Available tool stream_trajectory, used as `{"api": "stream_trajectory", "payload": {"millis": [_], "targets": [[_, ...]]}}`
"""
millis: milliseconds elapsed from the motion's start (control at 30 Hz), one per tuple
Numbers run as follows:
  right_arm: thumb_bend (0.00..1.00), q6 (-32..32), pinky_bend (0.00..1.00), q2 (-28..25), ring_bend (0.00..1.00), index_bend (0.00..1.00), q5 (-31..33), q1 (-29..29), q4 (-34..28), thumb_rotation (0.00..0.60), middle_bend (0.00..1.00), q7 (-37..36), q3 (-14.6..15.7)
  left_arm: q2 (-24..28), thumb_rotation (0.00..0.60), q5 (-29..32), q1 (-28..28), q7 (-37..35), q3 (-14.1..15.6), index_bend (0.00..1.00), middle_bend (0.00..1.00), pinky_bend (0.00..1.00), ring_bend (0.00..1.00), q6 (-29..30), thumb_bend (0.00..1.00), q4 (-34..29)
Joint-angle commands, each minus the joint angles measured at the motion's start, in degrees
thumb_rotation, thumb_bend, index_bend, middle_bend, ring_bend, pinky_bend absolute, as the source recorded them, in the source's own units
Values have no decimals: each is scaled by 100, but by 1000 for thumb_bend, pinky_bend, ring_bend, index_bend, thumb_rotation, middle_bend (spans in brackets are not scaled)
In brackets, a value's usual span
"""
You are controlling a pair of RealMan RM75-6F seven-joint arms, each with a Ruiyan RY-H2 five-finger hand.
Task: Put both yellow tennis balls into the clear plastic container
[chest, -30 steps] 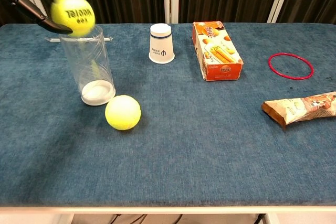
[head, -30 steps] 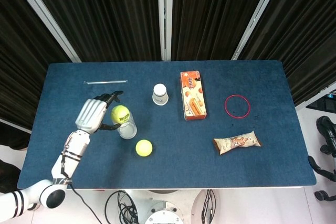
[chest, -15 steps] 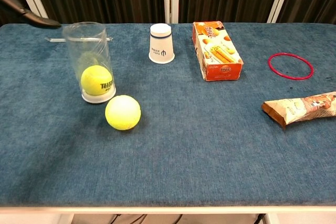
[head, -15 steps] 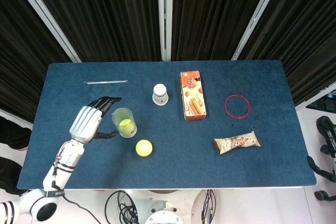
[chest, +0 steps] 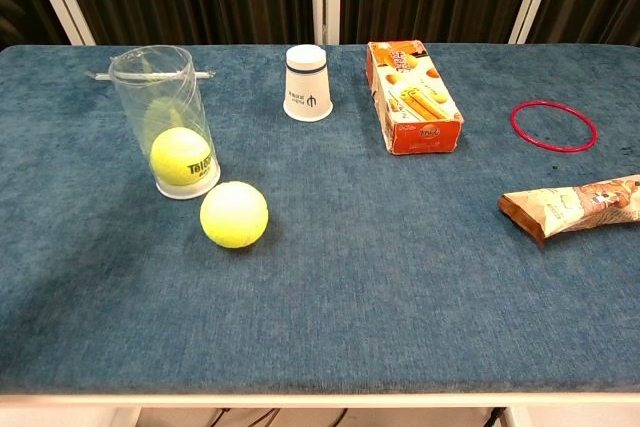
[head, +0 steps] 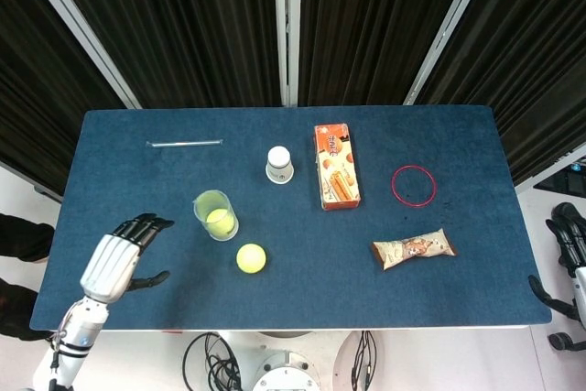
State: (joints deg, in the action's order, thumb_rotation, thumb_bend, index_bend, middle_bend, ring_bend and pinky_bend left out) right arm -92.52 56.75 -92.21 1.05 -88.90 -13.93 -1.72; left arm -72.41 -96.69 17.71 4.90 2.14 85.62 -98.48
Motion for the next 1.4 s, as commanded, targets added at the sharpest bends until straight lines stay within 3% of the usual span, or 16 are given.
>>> {"api": "stream_trajectory", "payload": {"millis": [33,167,333,567,967,1233,1400], "targets": [[245,-42,0,10,0,0,-47,19,-22,600,0,17,24,-357,600,-882,14,517,216,228,258,347,175,144,68,597],[245,-109,0,-2,0,0,-68,69,-18,600,0,13,53,-749,600,-1481,243,997,281,228,256,352,176,-125,71,887],[245,-177,0,-21,0,0,-28,131,35,600,0,-64,59,-1142,600,-1597,574,1147,133,228,252,328,176,-572,88,1071],[245,-147,0,24,0,0,58,155,179,600,0,-222,57,-1578,600,-1423,1128,1090,-97,224,250,321,176,-1365,133,1479],[245,1,0,93,0,0,182,111,420,600,0,-448,20,-2054,600,-837,1654,1764,-300,205,228,322,161,-2478,267,2018],[245,66,0,105,0,0,248,97,520,600,0,-543,0,-2176,600,-408,1755,2002,-352,209,217,329,154,-2775,279,2150],[245,94,0,115,0,0,256,86,542,600,0,-560,-4,-2300,600,-350,1790,1952,-332,307,298,399,220,-2674,296,2277]]}}
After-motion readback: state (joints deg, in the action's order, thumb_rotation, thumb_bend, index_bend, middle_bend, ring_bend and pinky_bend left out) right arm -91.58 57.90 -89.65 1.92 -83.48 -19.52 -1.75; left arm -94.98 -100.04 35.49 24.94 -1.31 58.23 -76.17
